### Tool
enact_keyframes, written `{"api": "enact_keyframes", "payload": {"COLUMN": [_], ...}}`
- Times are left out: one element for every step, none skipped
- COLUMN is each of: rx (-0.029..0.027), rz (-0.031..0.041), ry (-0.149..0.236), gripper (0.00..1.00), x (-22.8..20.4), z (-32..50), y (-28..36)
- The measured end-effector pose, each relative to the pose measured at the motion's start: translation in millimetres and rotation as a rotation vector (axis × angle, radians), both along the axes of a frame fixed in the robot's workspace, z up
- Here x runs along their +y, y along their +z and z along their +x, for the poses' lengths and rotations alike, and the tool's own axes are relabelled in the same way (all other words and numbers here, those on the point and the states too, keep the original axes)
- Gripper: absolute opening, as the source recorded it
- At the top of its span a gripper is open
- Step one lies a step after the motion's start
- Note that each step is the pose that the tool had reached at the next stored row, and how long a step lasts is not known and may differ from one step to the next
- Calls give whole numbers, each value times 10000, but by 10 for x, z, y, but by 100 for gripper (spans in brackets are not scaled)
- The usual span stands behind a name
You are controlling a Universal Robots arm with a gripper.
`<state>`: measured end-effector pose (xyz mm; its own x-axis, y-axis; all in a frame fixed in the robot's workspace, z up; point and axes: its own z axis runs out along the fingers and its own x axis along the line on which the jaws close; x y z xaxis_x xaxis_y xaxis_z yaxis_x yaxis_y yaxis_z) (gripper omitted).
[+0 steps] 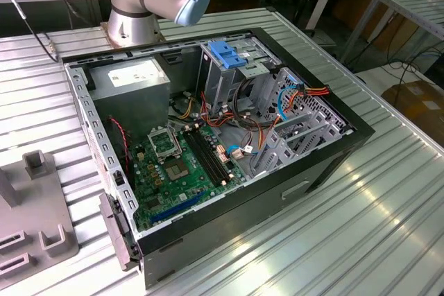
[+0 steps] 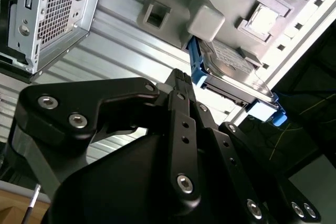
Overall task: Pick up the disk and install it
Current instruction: 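Reach for the disk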
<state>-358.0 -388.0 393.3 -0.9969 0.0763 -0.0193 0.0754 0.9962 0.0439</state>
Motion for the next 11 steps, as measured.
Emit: {"api": "enact_keyframes", "payload": {"rx": [2, 3, 4, 6, 9, 11, 13, 14, 15, 16, 18], "rz": [0, 0, 1, 1, 0, 0, 0, 0, 1, 1, 1], "ry": [0, 1, 1, 1, 1, 1, 0, 0, 0, 0, 1], "gripper": [10, 10, 10, 10, 10, 10, 10, 10, 10, 10, 10], "x": [3, 5, 7, 11, 13, 16, 18, 20, 23, 24, 26], "z": [-30, -55, -82, -133, -167, -197, -228, -259, -299, -324, -355], "y": [0, 0, 0, -1, 0, 0, 0, 0, -1, 0, -1]}}
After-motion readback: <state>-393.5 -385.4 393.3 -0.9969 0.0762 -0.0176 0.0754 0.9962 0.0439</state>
